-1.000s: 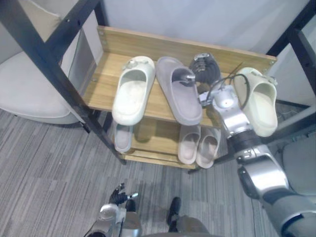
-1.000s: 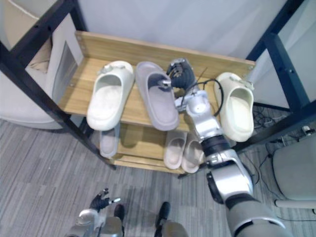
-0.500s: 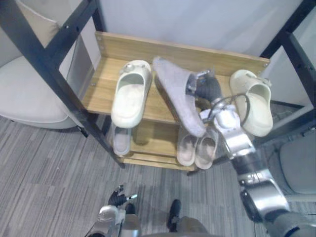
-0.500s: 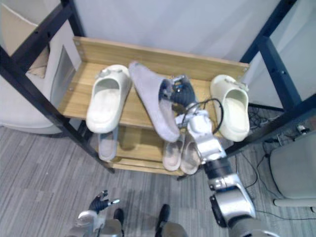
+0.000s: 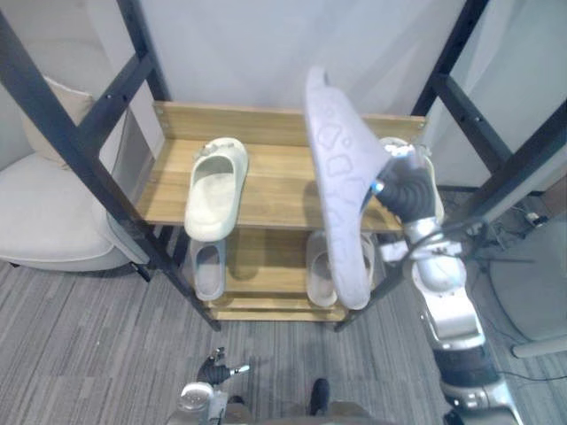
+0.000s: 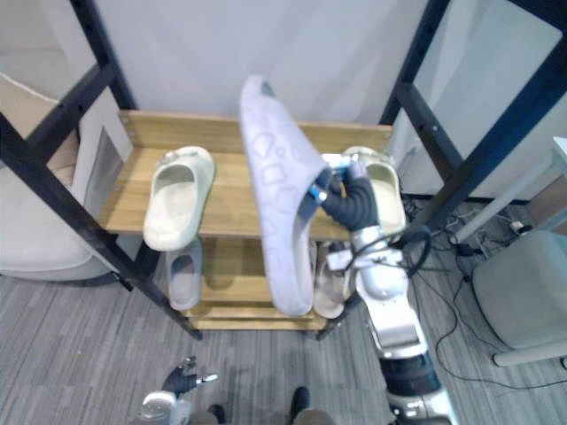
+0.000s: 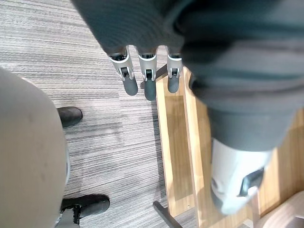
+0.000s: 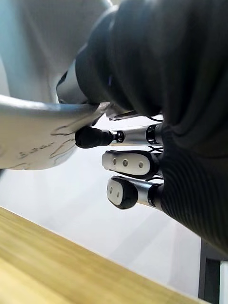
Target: Organize the slippers on the shoe rack
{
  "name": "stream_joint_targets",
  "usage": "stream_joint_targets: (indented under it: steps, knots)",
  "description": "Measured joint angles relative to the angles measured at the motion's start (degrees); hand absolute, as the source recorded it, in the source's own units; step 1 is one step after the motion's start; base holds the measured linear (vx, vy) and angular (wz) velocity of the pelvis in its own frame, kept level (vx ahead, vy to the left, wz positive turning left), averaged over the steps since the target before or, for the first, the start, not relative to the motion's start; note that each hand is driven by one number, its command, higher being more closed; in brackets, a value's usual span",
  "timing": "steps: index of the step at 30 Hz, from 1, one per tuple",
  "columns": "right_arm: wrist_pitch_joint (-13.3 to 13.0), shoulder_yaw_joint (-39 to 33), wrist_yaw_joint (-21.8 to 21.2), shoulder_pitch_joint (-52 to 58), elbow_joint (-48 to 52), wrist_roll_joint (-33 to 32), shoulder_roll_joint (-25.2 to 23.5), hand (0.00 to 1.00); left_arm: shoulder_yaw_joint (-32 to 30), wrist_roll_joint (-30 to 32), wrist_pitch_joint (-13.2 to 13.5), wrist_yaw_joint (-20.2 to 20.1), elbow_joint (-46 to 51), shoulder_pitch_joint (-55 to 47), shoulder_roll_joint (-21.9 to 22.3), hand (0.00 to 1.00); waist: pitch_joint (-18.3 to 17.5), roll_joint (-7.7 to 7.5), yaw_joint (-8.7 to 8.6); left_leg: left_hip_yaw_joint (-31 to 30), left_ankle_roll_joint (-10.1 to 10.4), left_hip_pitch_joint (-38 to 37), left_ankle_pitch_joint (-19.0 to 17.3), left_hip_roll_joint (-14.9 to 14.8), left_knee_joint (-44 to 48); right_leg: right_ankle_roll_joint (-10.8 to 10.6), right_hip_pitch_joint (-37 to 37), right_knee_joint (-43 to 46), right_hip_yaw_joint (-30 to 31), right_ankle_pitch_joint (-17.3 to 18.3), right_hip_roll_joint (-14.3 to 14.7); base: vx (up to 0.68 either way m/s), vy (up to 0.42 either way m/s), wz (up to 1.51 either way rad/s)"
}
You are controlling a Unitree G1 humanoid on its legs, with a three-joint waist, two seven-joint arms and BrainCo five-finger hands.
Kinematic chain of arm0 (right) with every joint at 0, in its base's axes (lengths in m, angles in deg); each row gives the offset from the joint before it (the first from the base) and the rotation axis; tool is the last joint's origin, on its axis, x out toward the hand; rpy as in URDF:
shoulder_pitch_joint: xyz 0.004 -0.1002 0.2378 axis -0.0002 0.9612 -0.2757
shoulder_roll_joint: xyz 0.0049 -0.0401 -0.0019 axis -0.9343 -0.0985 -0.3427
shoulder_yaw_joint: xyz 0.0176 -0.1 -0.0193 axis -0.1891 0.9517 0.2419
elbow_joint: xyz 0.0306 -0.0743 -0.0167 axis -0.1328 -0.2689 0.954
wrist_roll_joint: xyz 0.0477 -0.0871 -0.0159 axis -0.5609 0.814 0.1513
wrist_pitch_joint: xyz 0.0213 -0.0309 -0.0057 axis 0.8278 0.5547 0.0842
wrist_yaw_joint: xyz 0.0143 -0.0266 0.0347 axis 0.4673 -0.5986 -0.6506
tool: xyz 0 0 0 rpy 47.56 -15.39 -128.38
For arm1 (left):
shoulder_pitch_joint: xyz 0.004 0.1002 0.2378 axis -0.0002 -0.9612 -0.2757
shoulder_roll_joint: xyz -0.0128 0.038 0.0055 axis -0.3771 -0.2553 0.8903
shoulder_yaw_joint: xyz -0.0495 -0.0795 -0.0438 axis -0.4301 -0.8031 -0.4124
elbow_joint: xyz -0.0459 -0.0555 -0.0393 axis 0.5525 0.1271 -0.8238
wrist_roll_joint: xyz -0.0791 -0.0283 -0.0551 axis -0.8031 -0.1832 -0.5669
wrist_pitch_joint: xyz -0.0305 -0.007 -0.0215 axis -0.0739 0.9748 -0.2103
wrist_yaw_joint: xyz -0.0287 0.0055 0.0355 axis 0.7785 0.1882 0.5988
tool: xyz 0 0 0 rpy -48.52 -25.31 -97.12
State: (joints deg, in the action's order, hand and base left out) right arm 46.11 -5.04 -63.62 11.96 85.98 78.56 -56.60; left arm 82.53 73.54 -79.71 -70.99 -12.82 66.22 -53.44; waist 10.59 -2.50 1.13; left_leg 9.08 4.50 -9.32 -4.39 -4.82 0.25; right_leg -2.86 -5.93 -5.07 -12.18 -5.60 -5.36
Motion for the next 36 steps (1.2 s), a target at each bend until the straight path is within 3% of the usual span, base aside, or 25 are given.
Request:
stream_joint_targets:
  steps: [5,13,16,19,21,26,28,33,36]
  knots:
    - [-0.74,4.16,-3.68,7.94,0.48,-1.22,0.12,1.00,0.71,0.35,0.18,-0.60,-1.65,-0.14,0.38,0.00,-1.05,1.02,-1.13,0.20,0.11,-1.04,-0.06,-0.04,0.00,-0.03,-1.24,-0.02,0.17,0.04,0.05,-0.02,0.004,-0.02]
    - [-0.71,11.18,-8.14,16.29,-2.57,-0.85,1.01,1.00,3.46,0.34,0.63,-1.19,-3.18,0.43,0.89,0.00,-0.97,3.44,-1.29,0.63,0.90,-1.93,-2.39,-1.10,2.33,-0.30,-2.86,0.60,0.47,1.32,0.19,-0.03,0.001,-0.03]
    - [-0.56,12.85,-8.51,15.30,-7.27,1.47,2.47,1.00,5.08,0.25,1.10,-1.25,-3.19,1.67,1.00,0.00,1.13,5.10,-1.26,-0.47,0.75,3.85,-5.37,-2.17,11.83,0.02,3.65,12.54,0.45,6.28,-0.61,-0.05,0.009,0.09]
    - [-0.06,15.93,-8.45,10.08,-11.98,4.09,4.20,1.00,5.64,-0.34,1.63,-1.13,-3.16,4.41,0.19,0.00,5.13,4.88,-1.24,-0.91,0.43,12.78,-10.21,-2.31,25.10,0.60,14.51,30.20,0.79,13.52,-3.42,-0.14,-0.033,0.13]
    - [0.46,17.18,-8.00,4.68,-14.67,5.99,4.71,1.00,5.64,-2.03,2.01,-1.06,-2.95,7.49,0.06,0.00,8.81,5.54,-1.04,-2.01,-0.03,20.83,-14.63,-3.29,35.94,0.74,22.15,39.41,0.84,17.44,-4.26,-0.21,-0.029,0.05]
    - [1.14,18.05,-5.75,-4.21,-19.63,8.57,5.12,1.00,5.55,-3.03,3.19,-0.07,-0.55,10.30,-0.58,0.00,13.33,6.59,-0.97,-2.45,0.17,30.91,-18.18,-5.01,46.20,1.26,31.41,47.47,1.31,19.26,-4.61,-0.14,0.013,-0.09]
    - [1.22,17.74,-3.32,-9.27,-22.67,10.34,5.13,1.00,5.44,-3.24,4.92,2.21,1.08,11.24,-1.31,0.00,14.34,6.84,-0.77,-2.86,-0.48,36.48,-18.96,-5.82,50.65,1.34,36.88,51.06,1.32,19.41,-4.92,-0.10,0.013,-0.06]
    - [2.17,15.88,2.01,-23.05,-31.10,12.55,5.20,1.00,2.43,-5.37,5.85,3.31,1.77,16.07,-2.15,0.00,15.43,7.59,-0.19,-5.02,-1.12,49.40,-21.41,-6.48,61.63,2.10,48.44,60.54,1.03,21.46,-6.27,-0.09,0.022,0.06]
    - [3.23,12.06,6.08,-29.72,-32.06,12.57,5.65,1.00,-0.91,-6.02,6.50,4.18,4.31,18.98,-1.09,0.00,17.73,7.51,0.99,-6.33,-1.41,56.13,-22.39,-6.10,67.21,2.36,54.52,66.01,0.99,22.70,-7.57,-0.10,0.012,0.15]
